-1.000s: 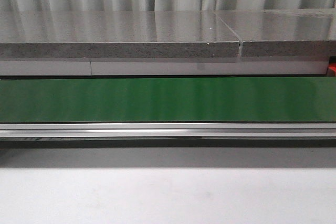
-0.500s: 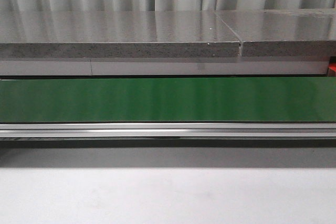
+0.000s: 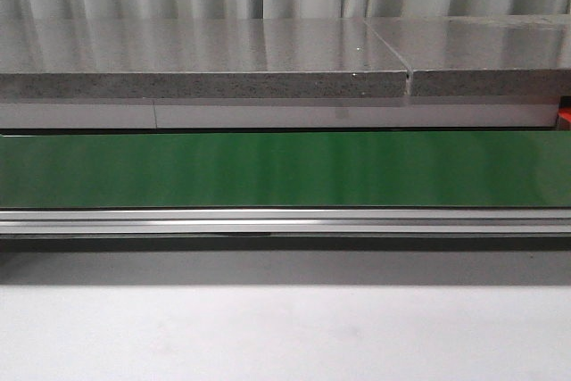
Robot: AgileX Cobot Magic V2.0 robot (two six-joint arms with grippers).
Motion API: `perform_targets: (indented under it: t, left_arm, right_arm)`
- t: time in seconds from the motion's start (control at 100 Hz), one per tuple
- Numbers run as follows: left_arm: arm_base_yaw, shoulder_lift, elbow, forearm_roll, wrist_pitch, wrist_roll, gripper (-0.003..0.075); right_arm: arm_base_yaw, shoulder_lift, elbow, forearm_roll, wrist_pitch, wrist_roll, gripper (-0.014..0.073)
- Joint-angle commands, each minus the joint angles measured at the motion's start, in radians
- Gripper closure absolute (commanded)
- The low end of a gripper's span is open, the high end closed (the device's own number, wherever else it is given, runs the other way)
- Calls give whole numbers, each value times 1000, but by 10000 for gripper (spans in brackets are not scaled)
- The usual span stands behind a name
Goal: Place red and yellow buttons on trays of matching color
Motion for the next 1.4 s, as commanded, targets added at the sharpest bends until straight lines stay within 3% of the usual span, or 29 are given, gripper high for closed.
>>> perform_targets:
  t: [0.0,0.2,0.31,0.69,1.16,1.39]
  left_arm:
    - [-8,5,-26,-16,-69,-7,739]
    - [-8,5,-26,-16,-69,-7,739]
    - [-8,5,-26,-16,-69,-7,739]
    - [-8,5,-26,-16,-69,-7,739]
    - [-8,5,-26,-16,-69,-7,739]
    - [-8,5,-26,-16,-69,-7,739]
  right_arm:
    - [-6,-27,-22,14,-36,-1,401]
    - [-6,-28,-29,14,-37,-1,39]
    - [-5,-45,-31,15,-40,-1,-60]
    - [68,-293,-31,46,-59,-3,-61]
    - [414,-627,-13,46,-19,-147,-61]
    - [527,-741,40,46,7,-190,-61]
